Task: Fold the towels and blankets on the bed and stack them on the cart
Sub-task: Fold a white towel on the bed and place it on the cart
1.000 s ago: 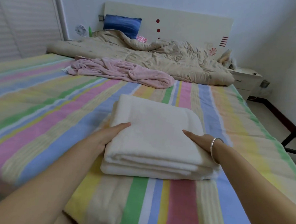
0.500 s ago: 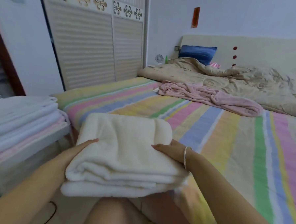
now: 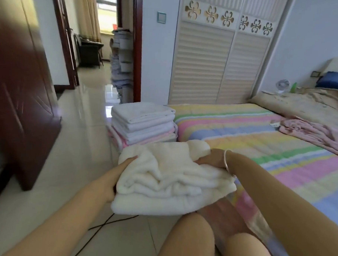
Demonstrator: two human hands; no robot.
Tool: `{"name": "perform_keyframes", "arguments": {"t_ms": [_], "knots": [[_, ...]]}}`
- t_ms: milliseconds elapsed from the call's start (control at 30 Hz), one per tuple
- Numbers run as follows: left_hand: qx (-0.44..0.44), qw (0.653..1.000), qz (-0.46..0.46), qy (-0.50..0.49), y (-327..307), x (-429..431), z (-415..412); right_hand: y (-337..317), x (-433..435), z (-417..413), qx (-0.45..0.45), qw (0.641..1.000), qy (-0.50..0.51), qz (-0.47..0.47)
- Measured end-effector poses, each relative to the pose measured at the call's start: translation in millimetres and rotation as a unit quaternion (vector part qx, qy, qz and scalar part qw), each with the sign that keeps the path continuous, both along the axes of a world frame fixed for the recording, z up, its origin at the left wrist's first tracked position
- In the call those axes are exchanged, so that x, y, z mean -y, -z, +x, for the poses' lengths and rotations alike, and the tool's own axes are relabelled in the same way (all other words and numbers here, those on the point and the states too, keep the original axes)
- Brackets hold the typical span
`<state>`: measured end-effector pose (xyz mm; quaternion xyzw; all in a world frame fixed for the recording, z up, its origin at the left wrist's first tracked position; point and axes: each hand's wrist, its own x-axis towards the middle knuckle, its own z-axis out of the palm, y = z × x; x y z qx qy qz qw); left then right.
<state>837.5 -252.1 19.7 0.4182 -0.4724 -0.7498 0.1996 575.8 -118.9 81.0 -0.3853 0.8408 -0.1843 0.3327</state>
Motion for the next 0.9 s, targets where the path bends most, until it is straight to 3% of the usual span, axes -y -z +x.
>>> {"name": "perform_keyframes", "arguments": {"t_ms": [167,400,500,633,900], "knots": [[0.039,0.997,0.065,0.025,46,17,-22,36,36,-25,-0.089,0.993,0.063,-0.033],[0.152,0.978,0.124,-0.064,134,76,-78,156,103,-67,-0.109,0.993,0.039,0.018],[0.162,0.978,0.108,-0.08,170,113,-103,195,133,-86,-0.071,0.996,0.062,0.007],[0.164,0.968,0.073,-0.176,203,152,-116,235,178,-106,-0.078,0.995,0.061,-0.014],[0.181,0.948,0.001,-0.261,252,200,-64,287,236,-56,-0.024,0.999,-0.01,0.026]]}}
